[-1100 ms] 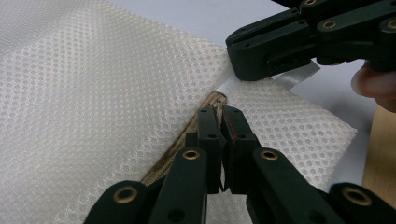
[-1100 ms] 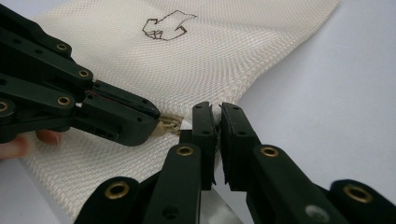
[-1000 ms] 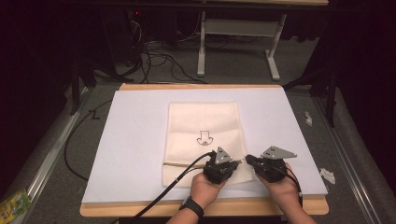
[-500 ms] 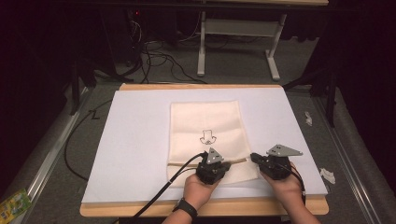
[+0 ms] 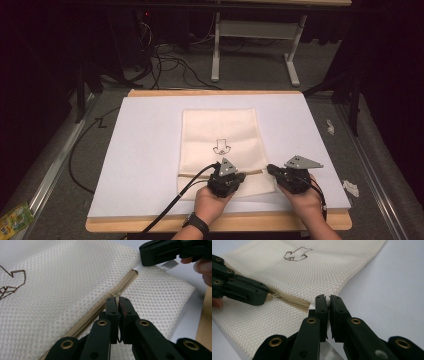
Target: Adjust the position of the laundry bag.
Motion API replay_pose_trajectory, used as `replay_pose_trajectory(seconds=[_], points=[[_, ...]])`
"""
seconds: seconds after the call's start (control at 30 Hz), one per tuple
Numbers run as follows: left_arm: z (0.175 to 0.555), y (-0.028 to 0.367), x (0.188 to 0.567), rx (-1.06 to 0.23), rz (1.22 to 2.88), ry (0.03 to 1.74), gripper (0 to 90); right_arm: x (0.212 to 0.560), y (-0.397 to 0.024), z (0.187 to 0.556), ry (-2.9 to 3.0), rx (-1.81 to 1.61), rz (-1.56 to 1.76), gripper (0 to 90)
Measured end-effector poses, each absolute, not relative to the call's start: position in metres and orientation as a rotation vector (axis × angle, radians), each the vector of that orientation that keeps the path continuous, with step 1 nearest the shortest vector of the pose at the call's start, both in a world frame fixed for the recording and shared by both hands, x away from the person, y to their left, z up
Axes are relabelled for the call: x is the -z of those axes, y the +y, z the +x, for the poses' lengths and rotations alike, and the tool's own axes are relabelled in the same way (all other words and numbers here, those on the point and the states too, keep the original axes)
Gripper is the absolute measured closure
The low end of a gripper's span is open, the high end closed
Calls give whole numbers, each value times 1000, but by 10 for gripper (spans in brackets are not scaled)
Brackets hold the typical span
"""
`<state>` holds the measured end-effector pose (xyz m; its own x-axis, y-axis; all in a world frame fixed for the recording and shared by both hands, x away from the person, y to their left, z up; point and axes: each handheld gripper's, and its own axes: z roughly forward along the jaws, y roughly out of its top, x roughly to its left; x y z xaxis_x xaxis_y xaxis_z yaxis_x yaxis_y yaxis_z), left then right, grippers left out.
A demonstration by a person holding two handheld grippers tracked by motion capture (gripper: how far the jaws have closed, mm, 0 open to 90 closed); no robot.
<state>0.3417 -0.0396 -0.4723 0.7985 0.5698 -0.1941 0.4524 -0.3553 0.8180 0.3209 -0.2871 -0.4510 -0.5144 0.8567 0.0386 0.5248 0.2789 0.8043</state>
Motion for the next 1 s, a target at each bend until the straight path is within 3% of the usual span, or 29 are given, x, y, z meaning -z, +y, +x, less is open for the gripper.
replay_pose_trajectory(seconds=[1.0], points=[[341,-33,473,-149,2004,753,874,452,-285,321,2161,-1098,1229,871]])
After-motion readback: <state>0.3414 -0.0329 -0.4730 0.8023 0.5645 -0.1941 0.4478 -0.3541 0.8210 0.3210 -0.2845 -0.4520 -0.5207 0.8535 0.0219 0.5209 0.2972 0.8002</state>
